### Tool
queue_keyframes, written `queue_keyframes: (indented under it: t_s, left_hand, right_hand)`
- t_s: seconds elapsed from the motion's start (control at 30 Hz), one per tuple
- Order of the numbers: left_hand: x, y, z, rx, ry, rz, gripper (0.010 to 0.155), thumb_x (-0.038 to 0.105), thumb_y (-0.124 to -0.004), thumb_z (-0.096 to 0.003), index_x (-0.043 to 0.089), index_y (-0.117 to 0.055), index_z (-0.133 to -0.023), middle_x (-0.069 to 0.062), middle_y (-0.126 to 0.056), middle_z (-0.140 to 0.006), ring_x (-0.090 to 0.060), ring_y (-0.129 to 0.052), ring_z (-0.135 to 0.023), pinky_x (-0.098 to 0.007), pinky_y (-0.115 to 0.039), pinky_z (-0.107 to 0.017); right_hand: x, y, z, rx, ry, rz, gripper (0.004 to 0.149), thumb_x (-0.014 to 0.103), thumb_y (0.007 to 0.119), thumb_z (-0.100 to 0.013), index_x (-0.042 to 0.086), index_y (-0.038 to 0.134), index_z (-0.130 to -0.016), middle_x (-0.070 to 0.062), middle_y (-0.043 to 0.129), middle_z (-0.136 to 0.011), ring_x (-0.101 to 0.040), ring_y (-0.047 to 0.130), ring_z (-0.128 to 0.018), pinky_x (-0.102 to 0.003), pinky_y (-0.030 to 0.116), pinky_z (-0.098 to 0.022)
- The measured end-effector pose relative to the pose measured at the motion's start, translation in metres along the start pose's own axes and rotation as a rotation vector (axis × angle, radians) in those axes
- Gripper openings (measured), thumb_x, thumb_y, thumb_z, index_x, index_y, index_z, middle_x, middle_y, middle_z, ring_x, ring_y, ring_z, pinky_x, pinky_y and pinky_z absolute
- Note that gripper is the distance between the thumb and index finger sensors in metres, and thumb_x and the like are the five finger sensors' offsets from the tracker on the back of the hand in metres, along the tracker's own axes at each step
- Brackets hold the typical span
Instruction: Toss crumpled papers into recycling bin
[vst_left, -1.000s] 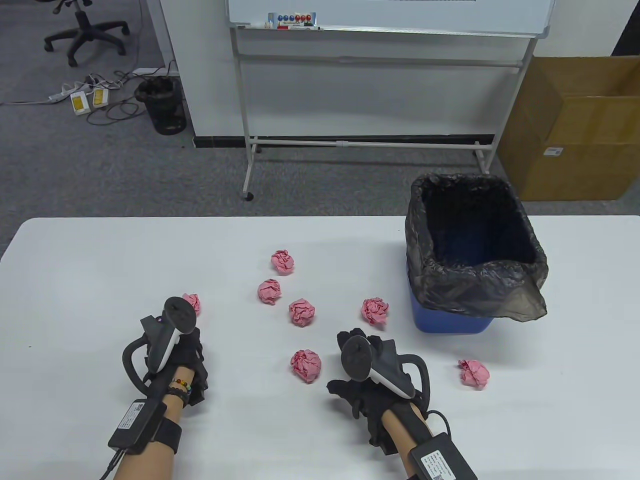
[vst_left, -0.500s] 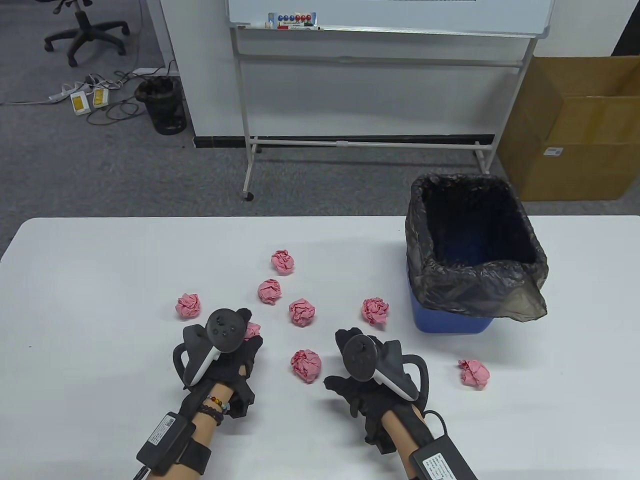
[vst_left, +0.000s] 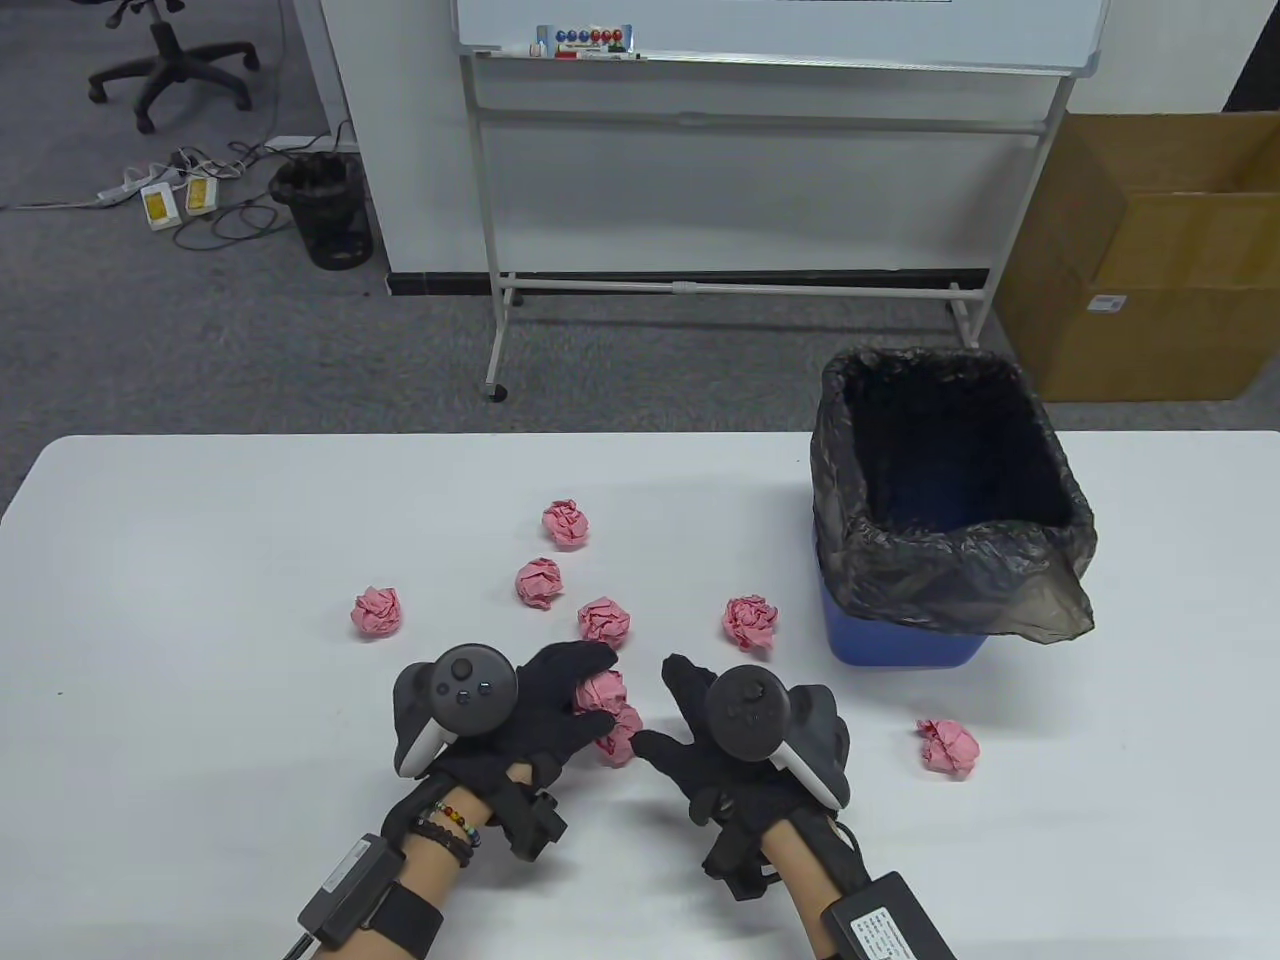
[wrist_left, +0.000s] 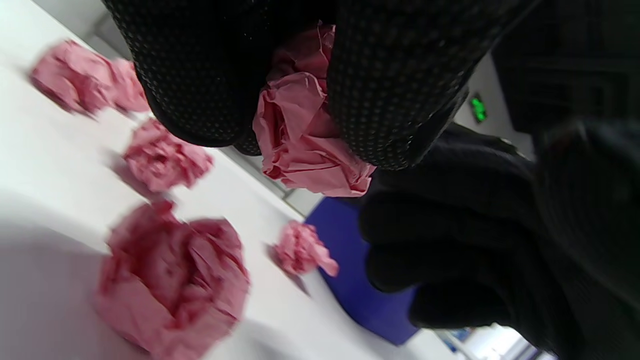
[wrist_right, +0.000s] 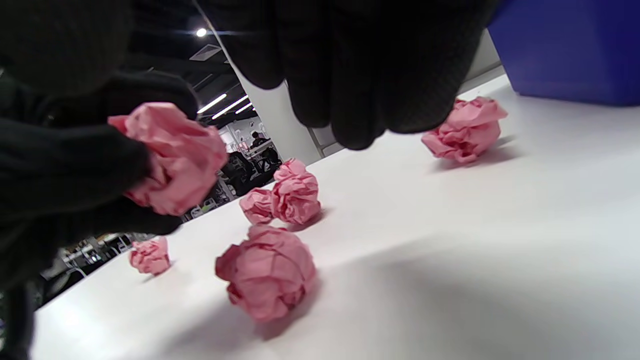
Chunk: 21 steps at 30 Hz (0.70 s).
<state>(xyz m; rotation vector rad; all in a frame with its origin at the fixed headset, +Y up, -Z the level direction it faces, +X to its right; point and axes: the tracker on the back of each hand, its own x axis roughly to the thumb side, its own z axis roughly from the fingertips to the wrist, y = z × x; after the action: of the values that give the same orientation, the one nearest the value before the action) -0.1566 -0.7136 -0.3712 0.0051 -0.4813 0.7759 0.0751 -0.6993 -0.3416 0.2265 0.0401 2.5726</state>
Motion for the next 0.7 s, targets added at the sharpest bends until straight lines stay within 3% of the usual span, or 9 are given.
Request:
queue_keyframes:
  t_s: [0.27,0.53,0.7]
  left_hand:
    - [0.024,-0.012,0.002,0.023,-0.152,-0.001,0.068,0.031,-0.102,-0.0367,0.023,-0.072,-0.097,-0.007,-0.079,-0.104,-0.028,-0.098,-0.089,-0.042,-0.092,-0.061]
    - [0.035,-0.013,0.007,0.075,-0.246,-0.038,0.066,0.031,-0.104,-0.0348,0.026,-0.076,-0.095,-0.003,-0.083,-0.103,-0.025,-0.097,-0.089,-0.04,-0.091,-0.061]
    - [0.036,-0.011,0.007,0.081,-0.236,-0.107,0.07,0.035,-0.102,-0.0358,0.026,-0.071,-0.098,-0.004,-0.078,-0.106,-0.025,-0.094,-0.091,-0.043,-0.088,-0.062]
  right_hand:
    - [-0.012,0.006,-0.005,0.134,0.048,-0.251,0.098,0.072,0.076,-0.027,0.011,0.063,-0.102,-0.016,0.086,-0.095,-0.034,0.101,-0.078,-0.038,0.089,-0.051]
    - [-0.022,0.008,-0.009,0.188,0.123,-0.503,0.088,0.06,0.089,-0.029,0.007,0.07,-0.096,-0.012,0.098,-0.08,-0.025,0.111,-0.059,-0.03,0.096,-0.038]
    - [-0.02,0.005,-0.01,0.159,0.161,-0.534,0.079,0.051,0.092,-0.031,0.006,0.074,-0.094,-0.014,0.099,-0.078,-0.026,0.111,-0.053,-0.029,0.096,-0.035]
